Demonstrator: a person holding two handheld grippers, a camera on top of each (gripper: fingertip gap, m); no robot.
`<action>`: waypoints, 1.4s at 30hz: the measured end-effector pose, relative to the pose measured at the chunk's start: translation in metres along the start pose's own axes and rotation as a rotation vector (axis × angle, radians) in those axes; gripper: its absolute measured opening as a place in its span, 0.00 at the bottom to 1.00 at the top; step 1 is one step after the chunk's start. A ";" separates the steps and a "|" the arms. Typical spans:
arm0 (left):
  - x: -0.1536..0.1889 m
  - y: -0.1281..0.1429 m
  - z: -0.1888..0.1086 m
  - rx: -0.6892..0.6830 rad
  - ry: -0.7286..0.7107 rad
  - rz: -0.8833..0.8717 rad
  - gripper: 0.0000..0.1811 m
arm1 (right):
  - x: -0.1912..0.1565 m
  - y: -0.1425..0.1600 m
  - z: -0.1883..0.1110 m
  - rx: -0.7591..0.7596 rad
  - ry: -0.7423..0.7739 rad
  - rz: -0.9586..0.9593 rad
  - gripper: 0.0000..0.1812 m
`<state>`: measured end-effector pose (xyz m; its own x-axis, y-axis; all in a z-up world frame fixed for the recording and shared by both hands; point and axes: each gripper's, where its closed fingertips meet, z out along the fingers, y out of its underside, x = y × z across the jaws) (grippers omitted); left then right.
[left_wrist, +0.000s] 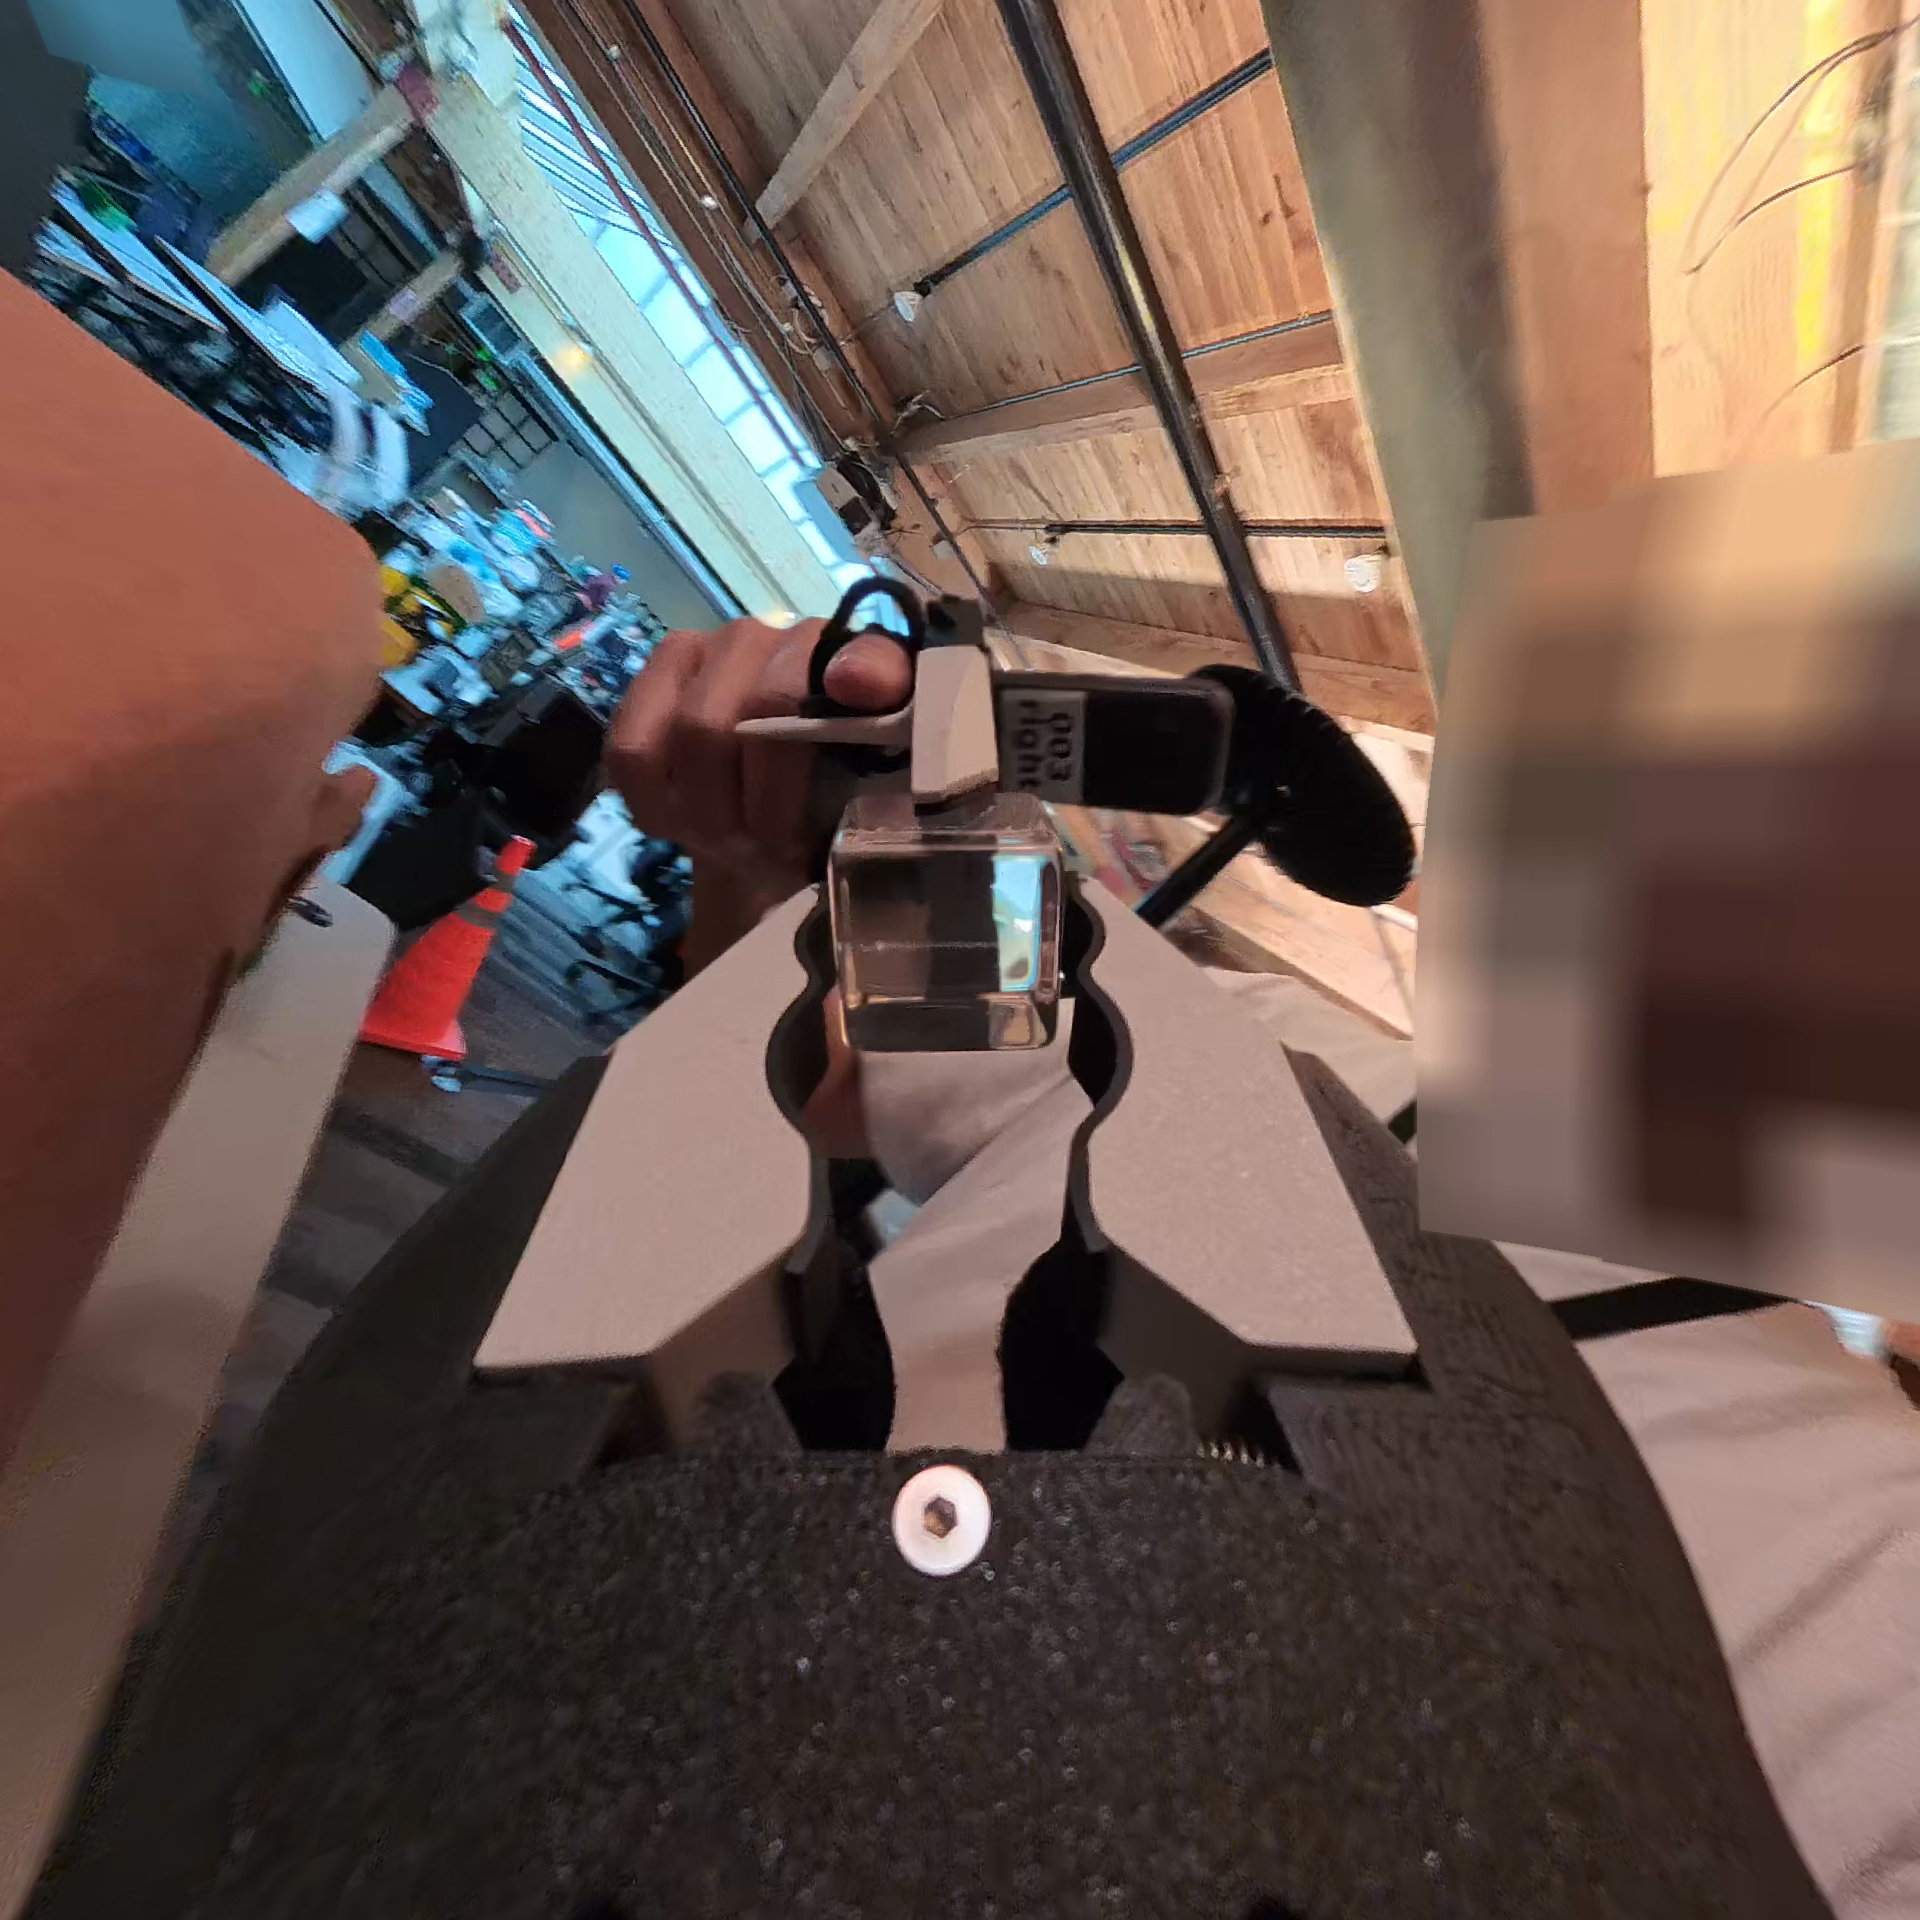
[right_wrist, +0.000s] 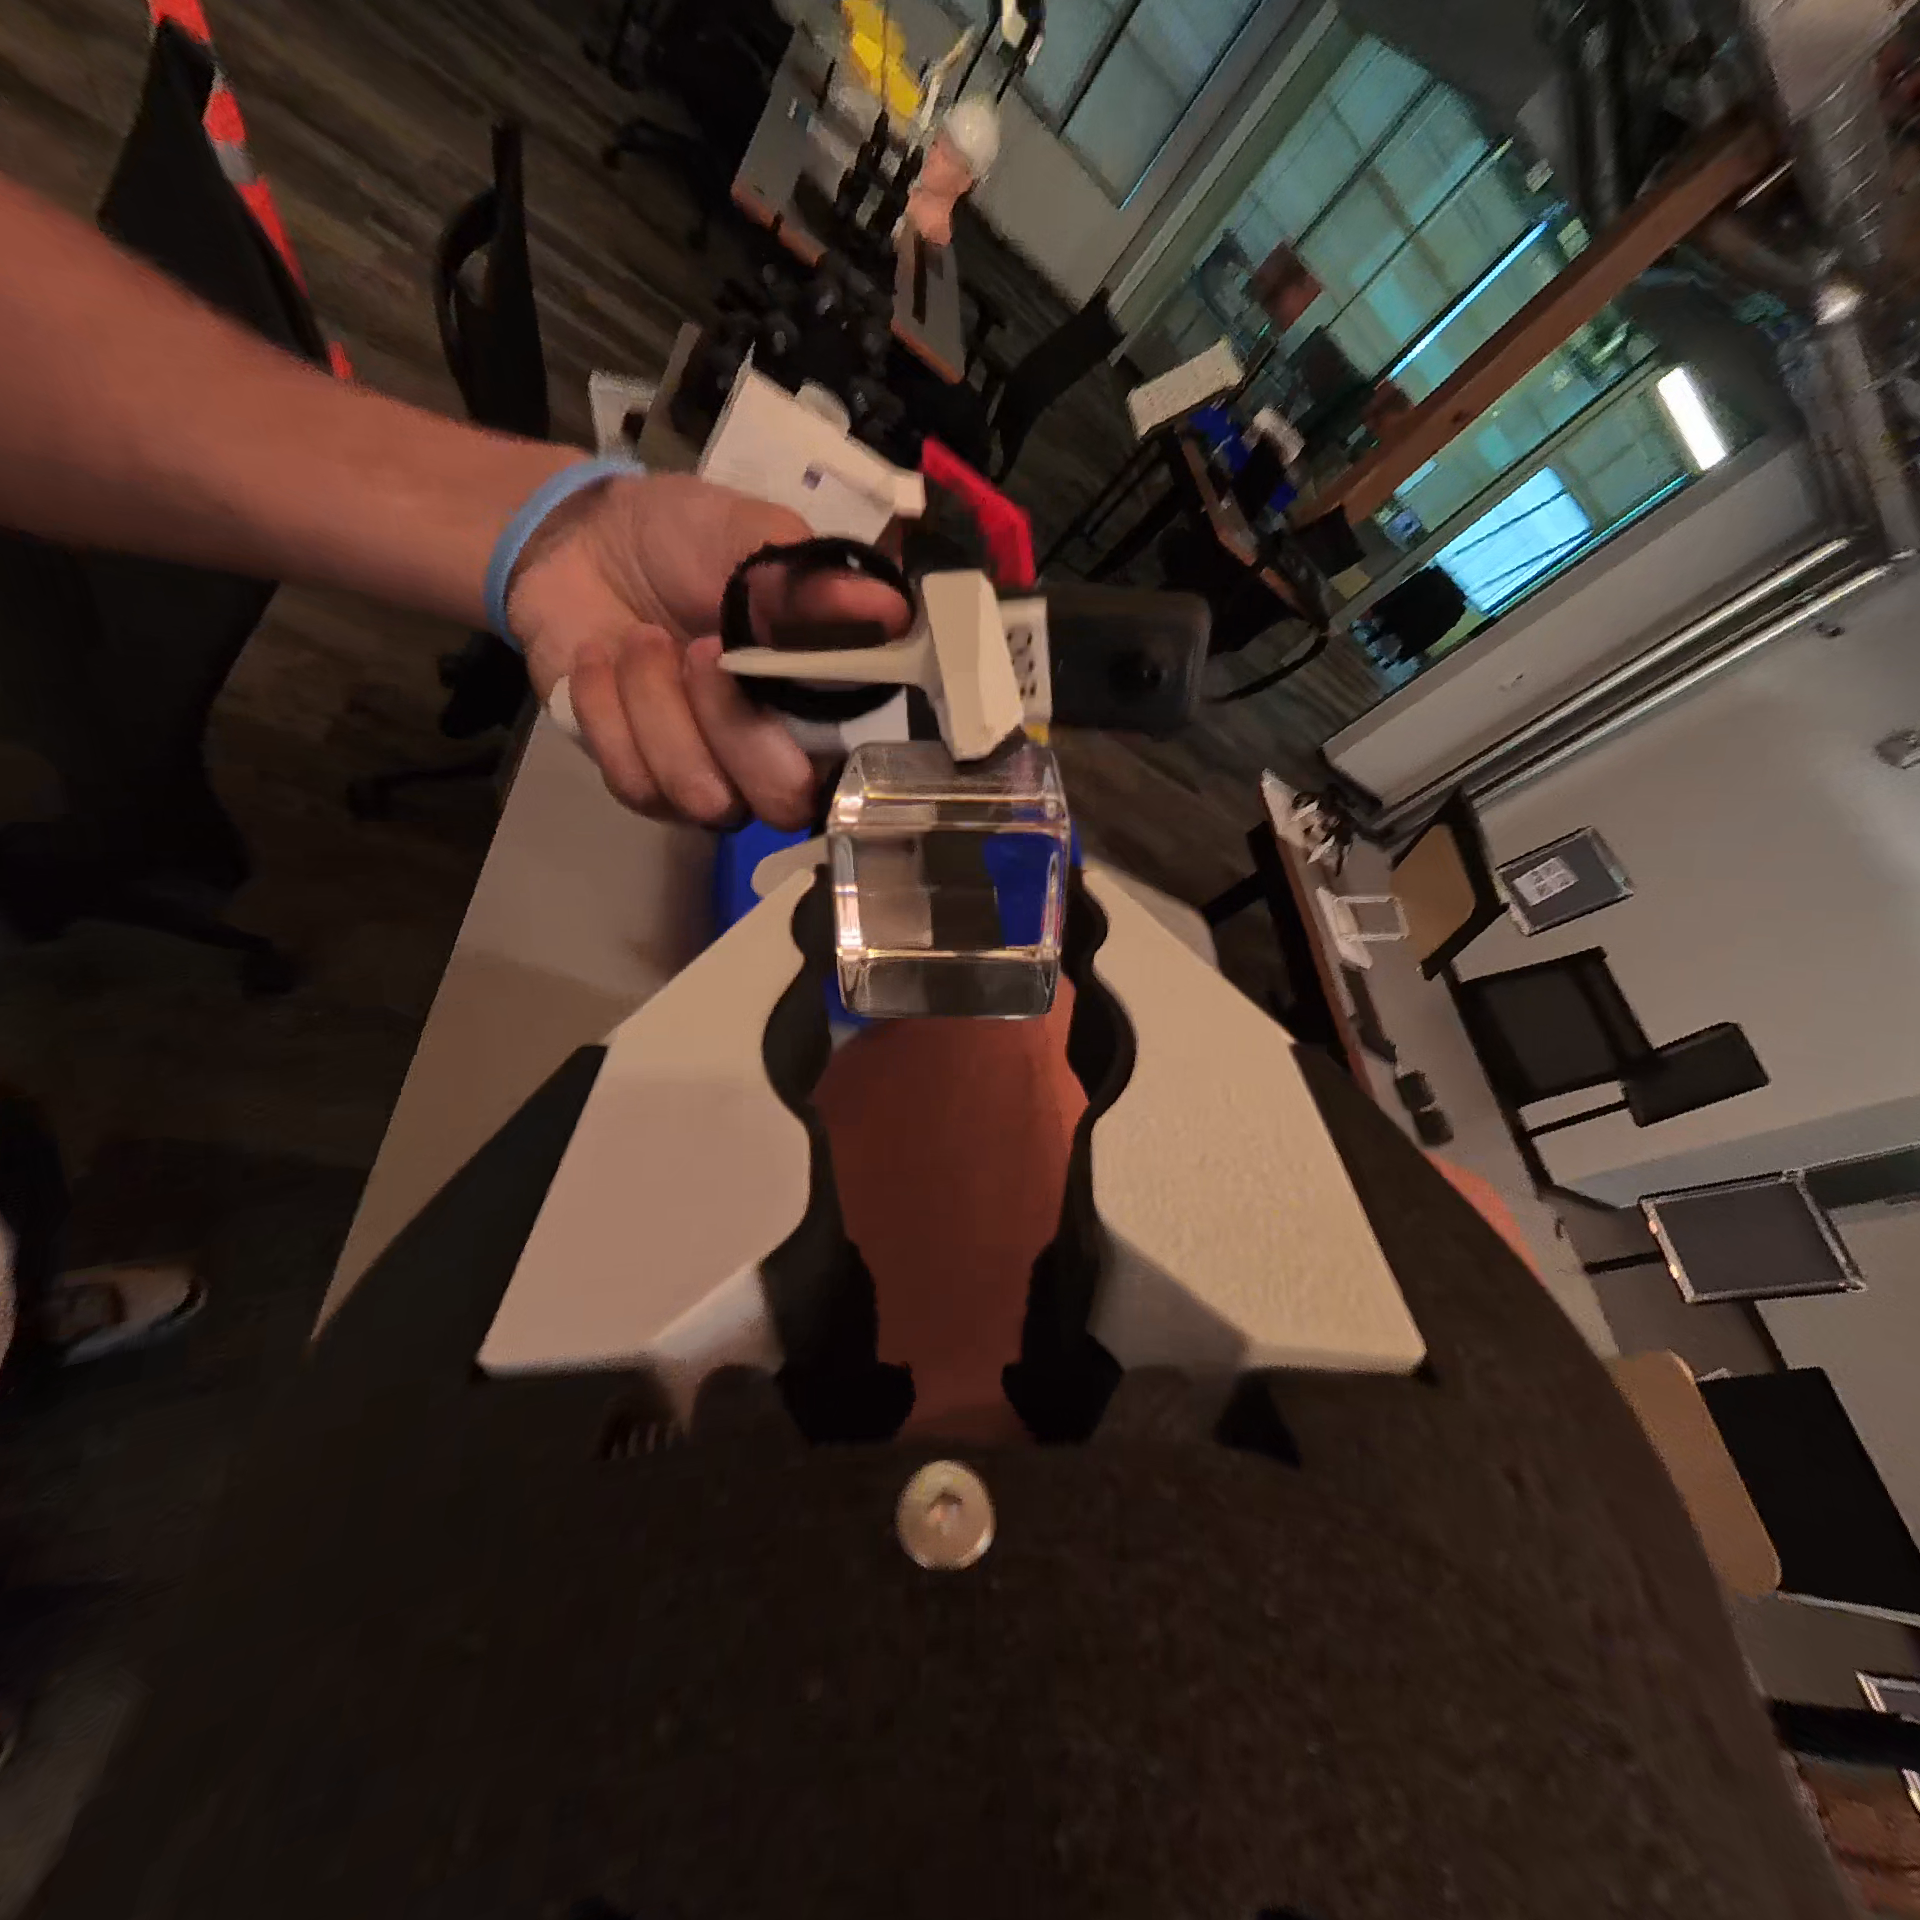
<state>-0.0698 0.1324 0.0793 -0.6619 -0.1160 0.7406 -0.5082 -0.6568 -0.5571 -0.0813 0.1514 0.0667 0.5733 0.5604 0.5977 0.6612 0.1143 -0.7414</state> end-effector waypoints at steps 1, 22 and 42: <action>-0.007 -0.003 -0.003 0.016 -0.059 0.064 0.24 | 0.002 0.005 0.000 -0.036 -0.033 -0.007 0.23; 0.005 0.074 -0.115 0.329 -0.521 0.333 0.32 | 0.207 0.185 0.035 -1.035 -0.483 0.292 0.23; 0.003 0.087 -0.115 0.249 -0.611 0.352 0.32 | 0.196 0.201 0.034 -1.050 -0.567 0.375 0.23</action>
<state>-0.1795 0.1603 -0.0104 -0.3010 -0.6961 0.6518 -0.1354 -0.6454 -0.7517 0.1476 0.3118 0.0239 0.6934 0.7205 -0.0066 0.7179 -0.6916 -0.0801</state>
